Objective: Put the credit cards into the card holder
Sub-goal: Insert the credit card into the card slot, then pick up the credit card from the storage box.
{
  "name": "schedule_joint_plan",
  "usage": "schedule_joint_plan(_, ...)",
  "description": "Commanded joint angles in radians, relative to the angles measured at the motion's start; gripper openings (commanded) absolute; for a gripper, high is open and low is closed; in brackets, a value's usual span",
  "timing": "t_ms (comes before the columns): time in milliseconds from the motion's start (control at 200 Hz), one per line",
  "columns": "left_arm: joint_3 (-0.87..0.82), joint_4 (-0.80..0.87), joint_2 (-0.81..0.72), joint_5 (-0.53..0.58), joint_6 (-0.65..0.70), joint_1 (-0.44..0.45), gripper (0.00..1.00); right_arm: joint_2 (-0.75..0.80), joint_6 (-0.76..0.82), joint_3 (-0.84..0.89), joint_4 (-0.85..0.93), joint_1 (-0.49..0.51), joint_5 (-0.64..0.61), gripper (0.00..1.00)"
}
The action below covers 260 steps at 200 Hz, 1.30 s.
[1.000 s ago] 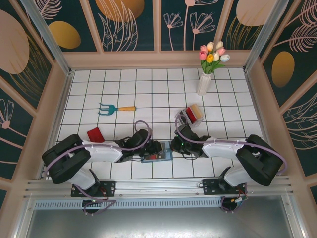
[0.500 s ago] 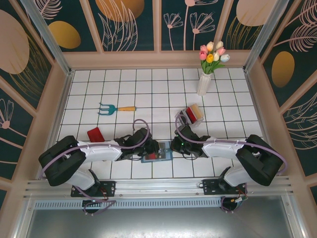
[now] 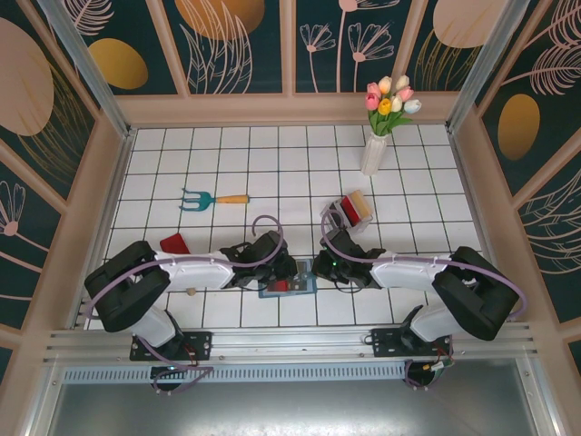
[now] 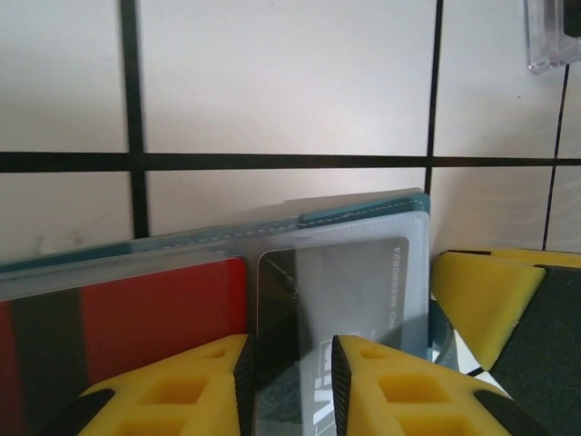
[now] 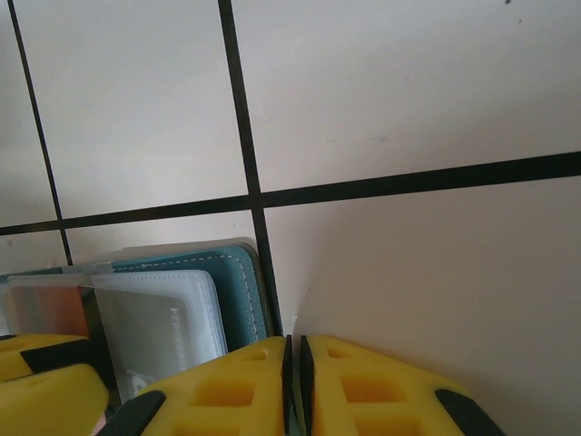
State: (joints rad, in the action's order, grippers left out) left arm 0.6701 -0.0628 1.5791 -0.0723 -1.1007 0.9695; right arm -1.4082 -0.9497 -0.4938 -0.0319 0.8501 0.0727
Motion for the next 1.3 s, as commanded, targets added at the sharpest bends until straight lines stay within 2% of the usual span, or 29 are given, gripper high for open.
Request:
schedule_joint_plan(0,0.037,0.037,0.044,-0.020,0.025,0.029,0.30,-0.023,-0.010,0.032,-0.008,0.012,0.029,0.16)
schedule_joint_plan(240,0.044,0.019,0.046,-0.018,0.018,0.043,0.28,-0.015,-0.014,0.035,-0.010,0.014,0.026,0.15)
schedule_joint_plan(340,0.031,0.042,0.005,0.028,0.018,0.042,0.33,-0.001,-0.012,0.027,0.015,0.014,0.004,0.16)
schedule_joint_plan(580,-0.020,0.161,-0.103,0.167,0.006,0.043,0.36,0.062,0.022,-0.036,0.144,0.009,-0.082,0.18)
schedule_joint_plan(821,-0.066,0.185,-0.165,0.222,-0.019,0.042,0.36,0.210,0.091,-0.122,0.293,-0.021,-0.192,0.22)
schedule_joint_plan(926,-0.066,0.167,-0.225,0.264,-0.007,0.041,0.39,0.282,0.192,-0.184,0.365,-0.090,-0.244,0.28)
schedule_joint_plan(1026,-0.051,0.142,-0.261,0.278,0.028,0.032,0.44,0.300,0.324,-0.247,0.412,-0.217,-0.219,0.33)
schedule_joint_plan(1141,-0.035,0.099,-0.267,0.258,0.058,-0.013,0.51,0.245,0.462,-0.339,0.471,-0.347,-0.186,0.36)
schedule_joint_plan(1296,-0.034,-0.021,-0.250,0.158,0.069,-0.106,0.62,0.123,0.608,-0.460,0.524,-0.418,-0.159,0.42)
